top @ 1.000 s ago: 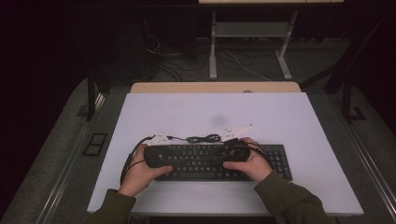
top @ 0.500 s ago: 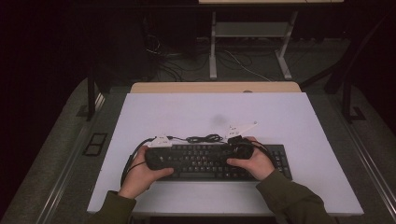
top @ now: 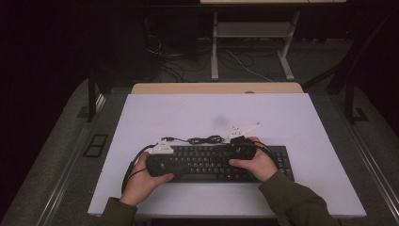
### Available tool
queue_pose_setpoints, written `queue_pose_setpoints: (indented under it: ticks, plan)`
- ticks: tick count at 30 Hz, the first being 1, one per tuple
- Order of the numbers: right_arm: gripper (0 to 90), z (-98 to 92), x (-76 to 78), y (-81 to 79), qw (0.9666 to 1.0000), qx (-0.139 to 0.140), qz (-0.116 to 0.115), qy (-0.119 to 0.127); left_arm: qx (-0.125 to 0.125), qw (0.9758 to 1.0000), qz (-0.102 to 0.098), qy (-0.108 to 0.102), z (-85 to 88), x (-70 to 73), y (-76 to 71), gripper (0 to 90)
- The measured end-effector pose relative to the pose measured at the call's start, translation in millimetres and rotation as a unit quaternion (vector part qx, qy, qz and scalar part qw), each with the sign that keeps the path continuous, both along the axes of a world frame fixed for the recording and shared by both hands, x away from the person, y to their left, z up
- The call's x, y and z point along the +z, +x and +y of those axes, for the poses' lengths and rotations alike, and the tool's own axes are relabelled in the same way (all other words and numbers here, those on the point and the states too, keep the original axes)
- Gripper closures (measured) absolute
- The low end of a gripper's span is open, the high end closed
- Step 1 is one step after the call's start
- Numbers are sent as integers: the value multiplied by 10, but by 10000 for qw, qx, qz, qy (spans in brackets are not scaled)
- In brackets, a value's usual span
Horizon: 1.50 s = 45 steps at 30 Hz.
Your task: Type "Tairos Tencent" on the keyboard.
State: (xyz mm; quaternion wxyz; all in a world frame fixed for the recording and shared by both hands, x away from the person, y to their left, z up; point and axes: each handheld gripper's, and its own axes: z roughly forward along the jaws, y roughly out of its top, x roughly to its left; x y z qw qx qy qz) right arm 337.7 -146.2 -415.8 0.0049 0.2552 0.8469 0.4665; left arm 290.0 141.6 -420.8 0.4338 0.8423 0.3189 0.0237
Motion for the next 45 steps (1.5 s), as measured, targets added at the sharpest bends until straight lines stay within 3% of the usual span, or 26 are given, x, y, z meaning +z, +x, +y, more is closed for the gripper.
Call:
queue_pose_setpoints:
  ticks: [5,17,36,45]
  plan:
    - [570,-1,3,-1,10000,-15,6,6,-11,10000,-16,64,0,-26,7,890]
    - [560,-2,12,-2,10000,-21,0,8,-49,9997,42,248,-27,-93,29,893]
    - [558,0,17,-6,10000,-15,-4,17,-48,9994,52,334,-41,-146,39,894]
    - [558,-8,24,-4,10000,-26,2,31,-27,9995,37,321,-37,-103,37,894]
